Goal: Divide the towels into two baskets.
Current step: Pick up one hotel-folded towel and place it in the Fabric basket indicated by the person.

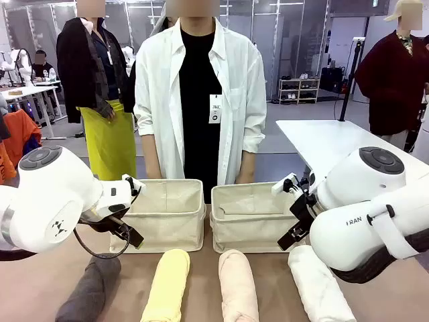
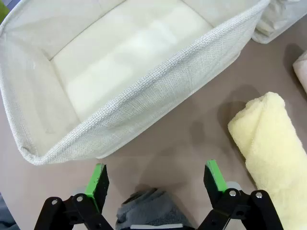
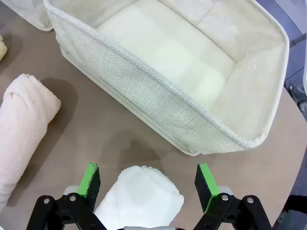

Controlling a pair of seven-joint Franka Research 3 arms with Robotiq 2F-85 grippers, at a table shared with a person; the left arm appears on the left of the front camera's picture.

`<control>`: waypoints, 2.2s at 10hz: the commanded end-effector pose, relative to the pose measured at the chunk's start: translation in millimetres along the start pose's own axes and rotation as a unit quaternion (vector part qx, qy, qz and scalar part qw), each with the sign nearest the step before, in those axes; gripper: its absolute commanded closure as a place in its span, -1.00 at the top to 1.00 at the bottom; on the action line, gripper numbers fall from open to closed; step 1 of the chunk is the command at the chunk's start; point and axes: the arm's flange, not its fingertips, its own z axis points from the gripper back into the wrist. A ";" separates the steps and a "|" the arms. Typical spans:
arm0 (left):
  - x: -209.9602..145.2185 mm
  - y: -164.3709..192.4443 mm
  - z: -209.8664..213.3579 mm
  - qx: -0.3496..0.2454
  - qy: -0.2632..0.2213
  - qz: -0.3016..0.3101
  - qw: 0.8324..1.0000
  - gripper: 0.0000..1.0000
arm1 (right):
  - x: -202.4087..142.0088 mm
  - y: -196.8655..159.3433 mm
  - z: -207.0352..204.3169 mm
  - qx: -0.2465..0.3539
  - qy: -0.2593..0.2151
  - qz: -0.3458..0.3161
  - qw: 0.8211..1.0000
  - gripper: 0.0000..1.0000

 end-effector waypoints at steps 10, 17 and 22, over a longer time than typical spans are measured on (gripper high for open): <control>0.1 -0.2 0.0 0.000 0.000 0.000 1.000 1.00 | 0.0 0.0 0.0 0.000 0.000 0.000 1.000 1.00; 5.9 74.5 62.9 -0.211 0.059 0.048 0.975 1.00 | 2.4 -64.8 52.3 0.181 -0.028 -0.077 0.980 1.00; -66.7 153.5 69.4 -0.465 -0.090 0.178 0.862 1.00 | -59.0 -131.8 41.8 0.457 -0.117 -0.255 0.844 1.00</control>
